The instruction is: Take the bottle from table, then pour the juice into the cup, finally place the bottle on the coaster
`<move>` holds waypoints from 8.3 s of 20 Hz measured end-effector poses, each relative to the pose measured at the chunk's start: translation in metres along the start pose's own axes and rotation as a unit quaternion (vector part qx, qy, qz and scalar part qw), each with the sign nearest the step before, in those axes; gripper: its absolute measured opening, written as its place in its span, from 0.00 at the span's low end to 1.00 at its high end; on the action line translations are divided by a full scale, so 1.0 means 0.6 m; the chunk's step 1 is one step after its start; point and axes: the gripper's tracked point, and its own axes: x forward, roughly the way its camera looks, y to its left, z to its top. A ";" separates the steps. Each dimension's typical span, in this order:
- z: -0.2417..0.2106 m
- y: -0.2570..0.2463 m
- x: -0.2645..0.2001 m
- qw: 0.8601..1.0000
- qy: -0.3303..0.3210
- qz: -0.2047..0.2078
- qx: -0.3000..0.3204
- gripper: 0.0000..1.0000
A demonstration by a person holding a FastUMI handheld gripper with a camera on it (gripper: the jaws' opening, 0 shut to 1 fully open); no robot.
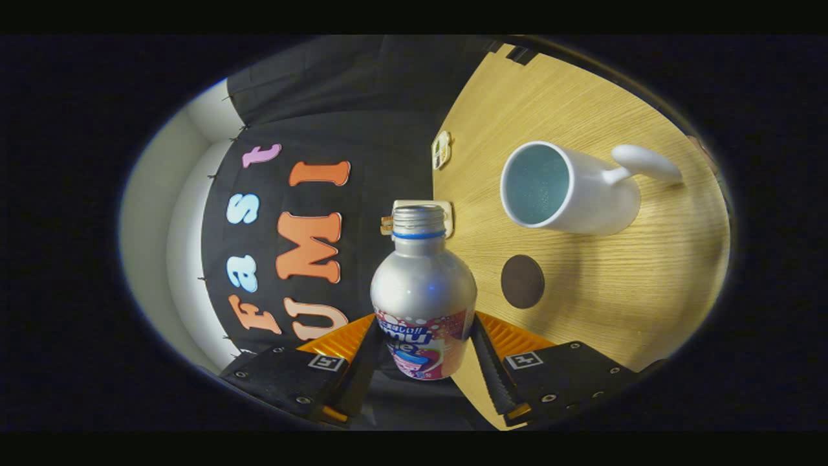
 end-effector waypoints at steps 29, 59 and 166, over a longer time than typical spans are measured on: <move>0.020 0.045 -0.014 0.985 0.001 -0.017 0.170 0.75; 0.030 0.050 -0.021 0.978 0.003 -0.023 0.209 0.75; 0.004 -0.015 0.184 0.724 -0.072 -0.100 -0.678 0.77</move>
